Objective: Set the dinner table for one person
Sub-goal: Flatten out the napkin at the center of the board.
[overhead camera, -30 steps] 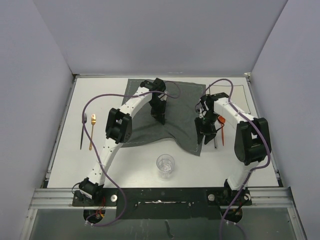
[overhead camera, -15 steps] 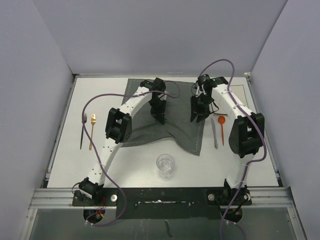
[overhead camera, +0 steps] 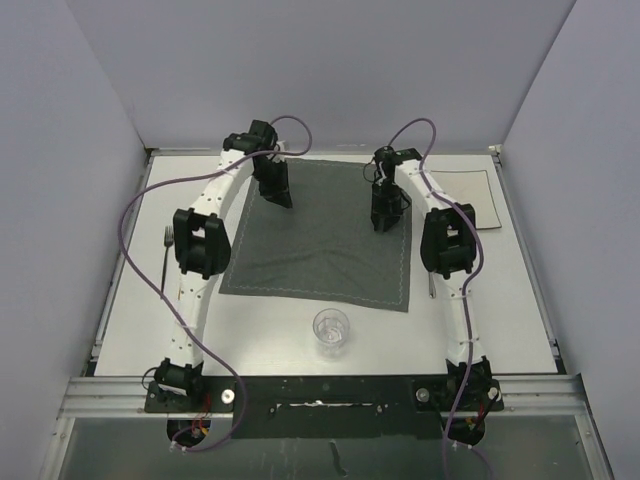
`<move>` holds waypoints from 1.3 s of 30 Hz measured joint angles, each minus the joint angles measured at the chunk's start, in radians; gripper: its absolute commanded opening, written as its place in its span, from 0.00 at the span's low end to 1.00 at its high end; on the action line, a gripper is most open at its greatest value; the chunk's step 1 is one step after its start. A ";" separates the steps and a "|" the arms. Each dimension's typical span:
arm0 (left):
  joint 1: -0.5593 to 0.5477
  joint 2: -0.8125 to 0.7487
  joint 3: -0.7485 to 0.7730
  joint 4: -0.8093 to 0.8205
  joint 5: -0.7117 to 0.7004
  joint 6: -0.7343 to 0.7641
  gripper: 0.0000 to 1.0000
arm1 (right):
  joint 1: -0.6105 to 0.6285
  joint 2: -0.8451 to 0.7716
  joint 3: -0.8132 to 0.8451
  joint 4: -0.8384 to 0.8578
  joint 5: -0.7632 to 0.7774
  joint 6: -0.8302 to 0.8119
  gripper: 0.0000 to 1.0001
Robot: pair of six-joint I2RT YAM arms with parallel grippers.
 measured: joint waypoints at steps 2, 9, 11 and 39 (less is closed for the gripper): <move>0.037 0.000 0.001 0.005 -0.012 0.005 0.01 | -0.004 0.010 0.034 -0.018 0.017 0.002 0.29; 0.098 0.067 0.092 -0.031 -0.061 0.012 0.00 | -0.032 0.014 0.052 -0.029 0.040 0.004 0.29; 0.105 0.084 0.089 -0.031 -0.072 0.012 0.00 | -0.040 0.015 0.053 -0.030 0.041 0.004 0.29; 0.136 -0.028 -0.312 -0.002 -0.146 -0.084 0.00 | -0.103 0.051 0.122 -0.040 0.000 -0.029 0.29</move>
